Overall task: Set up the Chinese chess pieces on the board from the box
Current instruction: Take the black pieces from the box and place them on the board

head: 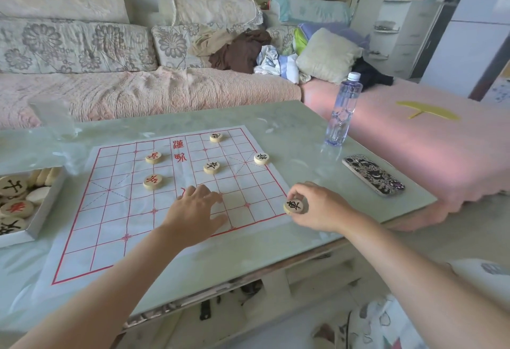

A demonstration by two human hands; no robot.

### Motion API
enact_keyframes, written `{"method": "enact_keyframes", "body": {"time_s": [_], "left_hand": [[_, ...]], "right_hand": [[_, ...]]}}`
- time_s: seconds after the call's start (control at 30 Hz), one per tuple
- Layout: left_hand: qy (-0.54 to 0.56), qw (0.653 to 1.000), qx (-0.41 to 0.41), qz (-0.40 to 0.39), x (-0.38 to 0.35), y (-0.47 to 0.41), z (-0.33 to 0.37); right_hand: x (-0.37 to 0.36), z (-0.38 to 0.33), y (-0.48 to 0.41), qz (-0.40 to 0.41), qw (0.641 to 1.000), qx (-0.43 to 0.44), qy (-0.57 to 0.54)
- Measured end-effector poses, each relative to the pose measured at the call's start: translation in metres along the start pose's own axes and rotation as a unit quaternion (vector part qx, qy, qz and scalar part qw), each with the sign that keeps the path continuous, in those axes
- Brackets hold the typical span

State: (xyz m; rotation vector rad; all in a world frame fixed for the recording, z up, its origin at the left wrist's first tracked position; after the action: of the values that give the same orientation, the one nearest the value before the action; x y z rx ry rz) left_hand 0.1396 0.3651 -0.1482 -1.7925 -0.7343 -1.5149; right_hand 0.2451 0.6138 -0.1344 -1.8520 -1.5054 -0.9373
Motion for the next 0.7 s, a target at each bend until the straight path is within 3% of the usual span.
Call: {"method": "enact_keyframes", "body": {"time_s": [0.17,0.37,0.7], "left_hand": [[-0.004,1.0,-0.006,0.003,-0.003,0.003,0.0],[0.031,0.999,0.006,0.041,0.006,0.009,-0.019],[0.019,0.99,0.119,0.07,0.037,0.046,-0.158]], "right_hand": [[0.001,-0.011,0.0,-0.003,0.998,0.004,0.059],[-0.018,-0.067,-0.018,0.006,0.998,0.068,-0.007],[-0.12,-0.228,-0.077,-0.101,0.978,0.161,-0.09]]}}
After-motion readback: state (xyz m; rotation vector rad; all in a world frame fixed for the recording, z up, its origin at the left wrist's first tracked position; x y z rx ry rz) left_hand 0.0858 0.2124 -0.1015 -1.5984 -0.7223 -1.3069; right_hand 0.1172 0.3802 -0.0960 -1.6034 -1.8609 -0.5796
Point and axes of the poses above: each hand's wrist, its own y-axis away from the middle knuckle, its own x-axis out of the back of the hand, z = x × y, the point moved 6 cm from there along -y, towards the middle knuckle, and after that the axes turned 14 degrees about -y, right-handed, at the moved point
